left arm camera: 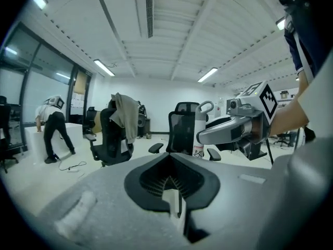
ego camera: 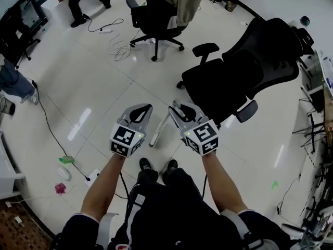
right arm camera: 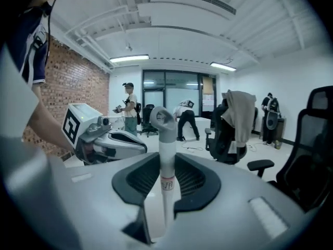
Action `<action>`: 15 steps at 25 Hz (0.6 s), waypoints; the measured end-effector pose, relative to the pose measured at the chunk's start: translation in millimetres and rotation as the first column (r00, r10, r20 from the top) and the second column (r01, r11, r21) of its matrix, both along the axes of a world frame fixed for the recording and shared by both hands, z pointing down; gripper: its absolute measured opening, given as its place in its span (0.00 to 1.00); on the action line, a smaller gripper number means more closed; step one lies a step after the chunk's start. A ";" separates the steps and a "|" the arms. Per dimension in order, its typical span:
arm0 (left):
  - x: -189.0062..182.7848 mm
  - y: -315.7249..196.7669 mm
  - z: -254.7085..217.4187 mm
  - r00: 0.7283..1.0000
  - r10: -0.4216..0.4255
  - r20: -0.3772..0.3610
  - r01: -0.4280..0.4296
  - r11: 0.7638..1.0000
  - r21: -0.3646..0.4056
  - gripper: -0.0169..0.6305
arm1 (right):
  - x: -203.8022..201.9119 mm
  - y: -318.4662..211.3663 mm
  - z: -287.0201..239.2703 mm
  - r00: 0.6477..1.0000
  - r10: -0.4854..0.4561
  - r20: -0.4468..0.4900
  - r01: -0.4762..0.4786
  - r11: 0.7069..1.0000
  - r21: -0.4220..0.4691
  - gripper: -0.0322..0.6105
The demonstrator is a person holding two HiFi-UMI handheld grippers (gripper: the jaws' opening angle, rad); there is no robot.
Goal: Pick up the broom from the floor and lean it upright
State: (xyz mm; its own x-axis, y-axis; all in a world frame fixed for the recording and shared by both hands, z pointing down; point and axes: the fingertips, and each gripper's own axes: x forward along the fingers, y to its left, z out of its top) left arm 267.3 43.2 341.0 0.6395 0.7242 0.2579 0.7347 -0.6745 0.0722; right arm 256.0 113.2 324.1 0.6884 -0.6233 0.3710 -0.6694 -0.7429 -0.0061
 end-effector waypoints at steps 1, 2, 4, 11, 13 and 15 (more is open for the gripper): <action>-0.2 12.6 -0.5 1.000 0.031 0.000 -0.031 1.000 -0.003 0.03 | -3.0 14.9 -1.6 0.999 0.044 -0.001 -0.044 0.999 0.002 0.20; -0.8 26.3 -0.7 0.998 0.061 -0.001 -0.061 0.998 -0.004 0.03 | -6.6 30.4 -3.7 0.996 0.088 -0.004 -0.088 0.996 0.007 0.20; -3.4 57.6 -3.0 0.992 0.122 -0.010 -0.122 0.993 -0.004 0.03 | -15.2 62.9 -9.6 0.985 0.173 -0.010 -0.173 0.985 0.021 0.20; -24.5 157.9 -26.7 0.950 0.307 -0.060 -0.307 0.952 0.003 0.03 | -44.4 152.5 -27.0 0.919 0.394 -0.027 -0.393 0.919 0.040 0.20; -34.2 179.0 -29.3 0.936 0.346 -0.063 -0.345 0.938 0.020 0.03 | -54.0 172.0 -27.5 0.900 0.434 -0.025 -0.433 0.900 0.039 0.20; -42.9 196.3 -30.2 0.923 0.379 -0.066 -0.378 0.925 0.036 0.03 | -63.5 189.5 -25.8 0.882 0.471 -0.021 -0.470 0.882 0.038 0.20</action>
